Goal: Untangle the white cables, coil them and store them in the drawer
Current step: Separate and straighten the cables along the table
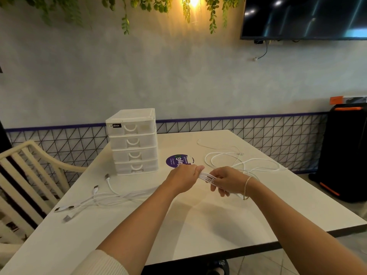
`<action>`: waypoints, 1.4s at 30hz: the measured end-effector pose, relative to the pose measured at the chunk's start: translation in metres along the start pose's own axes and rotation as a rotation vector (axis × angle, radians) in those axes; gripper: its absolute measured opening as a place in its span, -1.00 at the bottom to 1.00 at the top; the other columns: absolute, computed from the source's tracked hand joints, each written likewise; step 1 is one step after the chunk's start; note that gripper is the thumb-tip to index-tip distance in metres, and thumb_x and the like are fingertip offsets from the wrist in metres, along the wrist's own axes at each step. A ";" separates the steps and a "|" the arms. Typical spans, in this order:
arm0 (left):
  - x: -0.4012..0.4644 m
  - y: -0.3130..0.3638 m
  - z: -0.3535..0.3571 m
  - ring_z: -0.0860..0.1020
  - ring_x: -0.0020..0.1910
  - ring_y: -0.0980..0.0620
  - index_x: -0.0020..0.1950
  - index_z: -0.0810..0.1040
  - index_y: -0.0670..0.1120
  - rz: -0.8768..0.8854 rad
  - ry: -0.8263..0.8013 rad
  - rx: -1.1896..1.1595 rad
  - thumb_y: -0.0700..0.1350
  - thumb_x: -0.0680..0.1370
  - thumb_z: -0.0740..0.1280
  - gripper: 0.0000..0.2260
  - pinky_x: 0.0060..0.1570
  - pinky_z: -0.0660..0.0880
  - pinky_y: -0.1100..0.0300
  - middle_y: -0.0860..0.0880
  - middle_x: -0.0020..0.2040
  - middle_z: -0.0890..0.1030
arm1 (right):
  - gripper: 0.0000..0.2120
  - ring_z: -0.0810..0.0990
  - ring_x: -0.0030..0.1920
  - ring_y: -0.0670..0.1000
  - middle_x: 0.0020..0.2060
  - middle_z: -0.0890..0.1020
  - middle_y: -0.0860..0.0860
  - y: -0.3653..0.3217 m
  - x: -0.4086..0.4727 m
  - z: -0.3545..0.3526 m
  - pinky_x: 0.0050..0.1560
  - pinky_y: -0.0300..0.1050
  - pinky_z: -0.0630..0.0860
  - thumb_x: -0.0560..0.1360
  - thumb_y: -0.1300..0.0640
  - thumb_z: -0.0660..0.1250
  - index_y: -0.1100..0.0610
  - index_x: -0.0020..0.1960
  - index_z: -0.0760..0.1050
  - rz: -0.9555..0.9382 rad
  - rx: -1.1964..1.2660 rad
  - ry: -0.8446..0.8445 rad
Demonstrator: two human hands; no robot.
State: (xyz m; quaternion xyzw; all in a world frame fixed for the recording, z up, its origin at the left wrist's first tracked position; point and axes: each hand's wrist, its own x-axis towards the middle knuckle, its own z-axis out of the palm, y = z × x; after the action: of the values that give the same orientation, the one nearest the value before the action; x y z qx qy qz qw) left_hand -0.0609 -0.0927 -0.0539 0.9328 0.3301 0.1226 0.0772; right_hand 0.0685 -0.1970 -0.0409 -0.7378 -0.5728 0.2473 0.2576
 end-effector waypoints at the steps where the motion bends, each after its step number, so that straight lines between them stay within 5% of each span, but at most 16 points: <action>1: 0.000 -0.002 -0.001 0.53 0.07 -0.09 0.34 0.42 -0.07 -0.010 0.010 -0.017 0.03 0.67 -0.11 -0.57 0.01 0.48 0.07 -0.13 0.14 0.57 | -0.78 0.42 -0.46 0.02 -0.30 0.61 0.19 0.002 0.000 0.000 -0.46 -0.24 0.36 0.54 0.24 0.12 0.24 -0.02 0.54 0.013 0.043 -0.010; 5: -0.001 -0.003 -0.003 0.51 0.04 -0.13 0.16 0.50 -0.15 -0.082 0.089 -0.119 0.08 0.66 -0.10 -0.53 0.01 0.45 0.03 -0.18 0.05 0.58 | -0.69 0.25 -0.50 -0.07 -0.46 0.36 -0.02 0.004 -0.005 -0.002 -0.52 -0.32 0.21 0.63 0.09 0.08 0.17 -0.04 0.56 0.044 0.234 0.056; 8: 0.004 -0.003 0.000 0.51 0.03 -0.12 0.19 0.49 -0.14 -0.098 0.135 -0.106 0.05 0.66 -0.11 -0.54 -0.02 0.45 0.04 -0.16 0.06 0.58 | -0.60 0.31 -0.44 -0.09 -0.45 0.38 -0.03 -0.003 -0.008 0.002 -0.43 -0.31 0.26 0.62 0.00 0.06 0.05 -0.28 0.52 -0.028 0.081 0.202; 11: 0.008 -0.002 0.003 0.51 0.07 -0.14 0.24 0.49 -0.12 -0.148 0.149 -0.094 0.02 0.66 -0.11 -0.56 -0.05 0.42 0.07 -0.16 0.09 0.58 | -0.58 0.34 -0.44 -0.16 -0.48 0.40 -0.09 -0.010 -0.011 0.013 -0.36 -0.37 0.27 0.61 0.01 0.12 0.01 -0.42 0.41 -0.116 -0.057 0.153; 14: 0.005 0.004 0.009 0.52 0.04 -0.16 0.09 0.54 -0.19 -0.167 0.169 -0.129 0.03 0.66 -0.07 -0.54 -0.03 0.44 0.05 -0.19 0.04 0.59 | -0.54 0.33 -0.48 -0.14 -0.57 0.39 -0.09 -0.007 -0.013 0.010 -0.33 -0.30 0.29 0.58 -0.01 0.18 0.03 -0.49 0.38 -0.086 -0.003 0.106; 17: -0.005 0.011 0.012 0.52 -0.02 -0.20 -0.06 0.55 -0.21 -0.069 0.139 -0.091 0.02 0.65 0.00 -0.57 -0.13 0.39 0.08 -0.21 -0.04 0.60 | -0.49 0.34 -0.49 -0.13 -0.63 0.41 -0.11 0.004 -0.012 -0.002 -0.36 -0.28 0.27 0.57 -0.08 0.18 0.06 -0.52 0.36 0.015 -0.009 0.245; 21: -0.017 0.020 0.013 0.52 -0.10 -0.20 -0.21 0.49 -0.14 0.066 0.067 -0.036 0.01 0.63 0.07 -0.64 -0.21 0.32 0.10 -0.21 -0.11 0.60 | -0.59 0.43 -0.35 0.00 -0.40 0.56 0.14 0.013 -0.002 -0.002 -0.35 -0.24 0.31 0.53 0.02 0.20 0.18 -0.44 0.41 0.094 -0.175 0.397; 25: -0.007 0.000 0.006 0.52 -0.12 -0.21 -0.26 0.44 -0.15 -0.061 0.111 -0.113 -0.02 0.61 0.07 -0.65 -0.29 0.26 0.12 -0.21 -0.19 0.56 | -0.60 0.39 -0.41 0.02 -0.54 0.40 -0.07 0.003 -0.008 0.012 -0.32 -0.29 0.24 0.54 0.17 0.19 0.20 -0.48 0.43 -0.123 -0.264 0.286; 29: -0.005 0.001 0.007 0.45 -0.21 -0.15 -0.21 0.47 -0.17 -0.098 0.119 -0.126 -0.03 0.61 0.04 -0.65 -0.31 0.27 0.14 -0.16 -0.23 0.50 | -0.54 0.43 -0.50 -0.19 -0.56 0.40 -0.09 -0.005 -0.014 0.008 -0.35 -0.40 0.33 0.56 0.17 0.17 0.02 -0.52 0.33 -0.215 -0.266 0.251; 34: -0.004 0.007 0.016 0.44 -0.21 -0.12 -0.14 0.45 -0.13 -0.047 0.068 -0.105 -0.02 0.63 -0.01 -0.66 -0.29 0.29 0.13 -0.16 -0.12 0.58 | -0.51 0.43 -0.36 -0.03 -0.46 0.49 0.02 0.004 -0.003 -0.011 -0.34 -0.24 0.30 0.58 -0.04 0.15 0.08 -0.51 0.34 0.081 -0.170 0.363; 39: -0.013 -0.026 0.011 0.41 -0.15 -0.09 -0.20 0.39 -0.11 -0.126 0.003 -0.088 -0.04 0.64 -0.04 -0.67 -0.18 0.33 0.10 -0.13 -0.15 0.51 | -0.59 0.38 -0.33 0.03 -0.50 0.39 0.04 0.009 0.007 -0.005 -0.43 -0.20 0.23 0.45 0.10 0.23 0.13 -0.55 0.26 0.171 -0.240 0.365; 42: -0.024 -0.056 0.006 0.43 -0.16 -0.09 -0.26 0.40 -0.12 -0.198 0.004 -0.058 0.01 0.63 -0.02 -0.62 -0.17 0.32 0.14 -0.09 -0.20 0.49 | -0.66 0.44 -0.25 0.08 -0.40 0.47 0.04 0.011 0.005 -0.006 -0.39 -0.17 0.26 0.44 0.05 0.23 0.10 -0.49 0.38 0.229 -0.273 0.416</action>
State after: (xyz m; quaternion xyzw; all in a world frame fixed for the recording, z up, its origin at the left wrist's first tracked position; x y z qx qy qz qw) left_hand -0.1102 -0.0653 -0.0767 0.8927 0.4171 0.1258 0.1152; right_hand 0.0816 -0.1954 -0.0440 -0.8606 -0.4483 0.0385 0.2385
